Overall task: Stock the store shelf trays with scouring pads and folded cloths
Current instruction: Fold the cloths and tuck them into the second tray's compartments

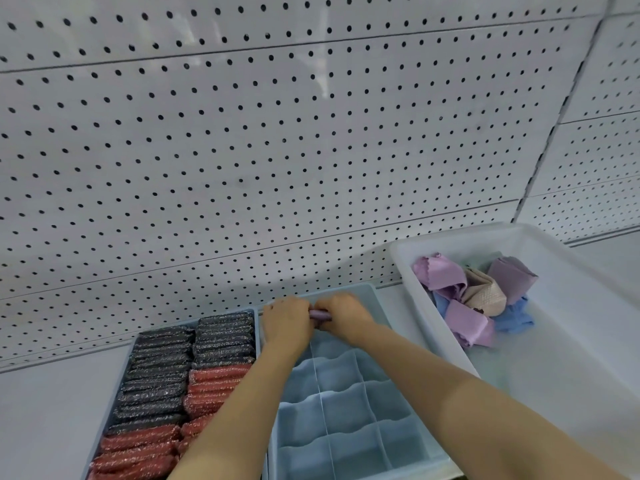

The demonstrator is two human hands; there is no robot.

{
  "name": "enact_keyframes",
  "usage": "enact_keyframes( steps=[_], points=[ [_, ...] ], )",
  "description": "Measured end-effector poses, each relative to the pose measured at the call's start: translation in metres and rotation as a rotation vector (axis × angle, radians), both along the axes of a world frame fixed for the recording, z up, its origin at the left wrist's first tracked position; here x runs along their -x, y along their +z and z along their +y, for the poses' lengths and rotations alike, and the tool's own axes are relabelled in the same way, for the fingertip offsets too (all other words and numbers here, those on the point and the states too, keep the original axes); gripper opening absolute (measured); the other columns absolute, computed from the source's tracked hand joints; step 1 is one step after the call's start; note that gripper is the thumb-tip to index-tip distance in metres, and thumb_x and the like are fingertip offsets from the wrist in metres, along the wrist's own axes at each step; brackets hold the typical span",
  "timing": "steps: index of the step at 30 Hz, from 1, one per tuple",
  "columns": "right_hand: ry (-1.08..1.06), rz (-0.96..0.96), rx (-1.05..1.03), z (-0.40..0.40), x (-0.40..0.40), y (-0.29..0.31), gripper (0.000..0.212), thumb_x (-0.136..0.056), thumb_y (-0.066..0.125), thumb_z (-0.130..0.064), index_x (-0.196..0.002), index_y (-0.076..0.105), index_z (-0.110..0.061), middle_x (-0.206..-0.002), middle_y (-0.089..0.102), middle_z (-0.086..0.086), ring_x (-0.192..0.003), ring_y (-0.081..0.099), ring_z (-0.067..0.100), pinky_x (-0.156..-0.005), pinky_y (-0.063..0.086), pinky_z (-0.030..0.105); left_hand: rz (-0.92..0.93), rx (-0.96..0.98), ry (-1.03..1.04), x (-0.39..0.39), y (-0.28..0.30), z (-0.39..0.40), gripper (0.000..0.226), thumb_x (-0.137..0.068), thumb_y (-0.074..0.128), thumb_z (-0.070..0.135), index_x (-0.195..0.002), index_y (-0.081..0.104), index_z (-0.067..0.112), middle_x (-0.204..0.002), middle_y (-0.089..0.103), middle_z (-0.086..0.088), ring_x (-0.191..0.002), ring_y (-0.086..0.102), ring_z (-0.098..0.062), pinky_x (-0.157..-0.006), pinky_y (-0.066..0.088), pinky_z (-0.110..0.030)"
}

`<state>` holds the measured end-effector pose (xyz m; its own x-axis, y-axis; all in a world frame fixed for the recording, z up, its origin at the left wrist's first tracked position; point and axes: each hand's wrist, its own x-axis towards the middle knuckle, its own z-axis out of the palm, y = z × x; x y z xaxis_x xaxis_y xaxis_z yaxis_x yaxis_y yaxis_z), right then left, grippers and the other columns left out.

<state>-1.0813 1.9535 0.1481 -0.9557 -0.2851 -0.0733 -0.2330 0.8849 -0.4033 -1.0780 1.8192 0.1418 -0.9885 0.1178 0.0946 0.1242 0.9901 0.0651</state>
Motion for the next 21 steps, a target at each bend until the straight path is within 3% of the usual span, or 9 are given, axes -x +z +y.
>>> enact_keyframes(
  steps=[3, 6, 11, 15, 19, 21],
  points=[
    [-0.092, 0.124, 0.001, 0.008, -0.003, 0.002, 0.024, -0.078, 0.066, -0.025, -0.102, 0.067, -0.021, -0.103, 0.064, 0.006, -0.097, 0.057, 0.025, -0.084, 0.043, 0.029, -0.001, 0.055, 0.038, -0.001, 0.0, 0.001, 0.021, -0.088, 0.052, 0.038, -0.091, 0.069, 0.026, -0.099, 0.067, 0.001, -0.095, 0.062, -0.024, -0.082, 0.04, -0.035],
    [-0.117, 0.065, -0.06, 0.014, -0.003, 0.004, 0.024, -0.087, 0.056, -0.018, -0.107, 0.068, -0.022, -0.113, 0.055, 0.01, -0.097, 0.058, 0.026, -0.083, 0.046, 0.029, -0.06, 0.085, 0.068, 0.001, 0.002, 0.005, 0.02, -0.088, 0.052, 0.031, -0.093, 0.07, 0.025, -0.098, 0.067, 0.0, -0.095, 0.062, -0.023, -0.084, 0.04, -0.034],
    [-0.083, -0.023, -0.105, 0.011, 0.0, 0.009, 0.021, -0.09, 0.054, -0.017, -0.106, 0.067, -0.019, -0.111, 0.06, 0.01, -0.098, 0.06, 0.026, -0.079, 0.049, 0.032, -0.096, 0.146, 0.072, 0.002, 0.006, 0.011, 0.017, -0.089, 0.051, 0.029, -0.093, 0.067, 0.027, -0.099, 0.068, 0.002, -0.096, 0.063, -0.021, -0.082, 0.038, -0.033],
    [-0.078, 0.053, -0.1, 0.019, -0.006, 0.024, 0.027, -0.088, 0.053, -0.016, -0.111, 0.064, -0.021, -0.107, 0.067, 0.006, -0.102, 0.061, 0.024, -0.081, 0.049, 0.032, -0.106, 0.017, 0.044, -0.003, 0.012, 0.008, 0.014, -0.081, 0.06, 0.039, -0.087, 0.064, 0.027, -0.092, 0.069, 0.002, -0.091, 0.065, -0.021, -0.073, 0.036, -0.031],
    [-0.12, 0.208, -0.001, 0.037, -0.018, 0.055, 0.029, -0.091, 0.054, -0.023, -0.119, 0.061, -0.02, -0.114, 0.066, 0.006, -0.105, 0.06, 0.028, -0.085, 0.049, 0.035, -0.04, -0.088, 0.032, -0.006, 0.038, 0.013, 0.043, -0.077, 0.067, 0.048, -0.116, 0.064, 0.029, -0.113, 0.067, 0.005, -0.099, 0.065, -0.018, -0.085, 0.048, -0.032],
    [-0.133, 0.312, 0.019, 0.053, -0.028, 0.073, 0.029, -0.093, 0.051, -0.023, -0.119, 0.061, -0.017, -0.116, 0.066, 0.006, -0.106, 0.06, 0.028, -0.087, 0.048, 0.035, 0.044, -0.168, -0.008, -0.006, 0.056, 0.025, 0.039, -0.084, 0.064, 0.042, -0.12, 0.063, 0.028, -0.121, 0.065, 0.003, -0.103, 0.064, -0.019, -0.086, 0.05, -0.033]
  ],
)
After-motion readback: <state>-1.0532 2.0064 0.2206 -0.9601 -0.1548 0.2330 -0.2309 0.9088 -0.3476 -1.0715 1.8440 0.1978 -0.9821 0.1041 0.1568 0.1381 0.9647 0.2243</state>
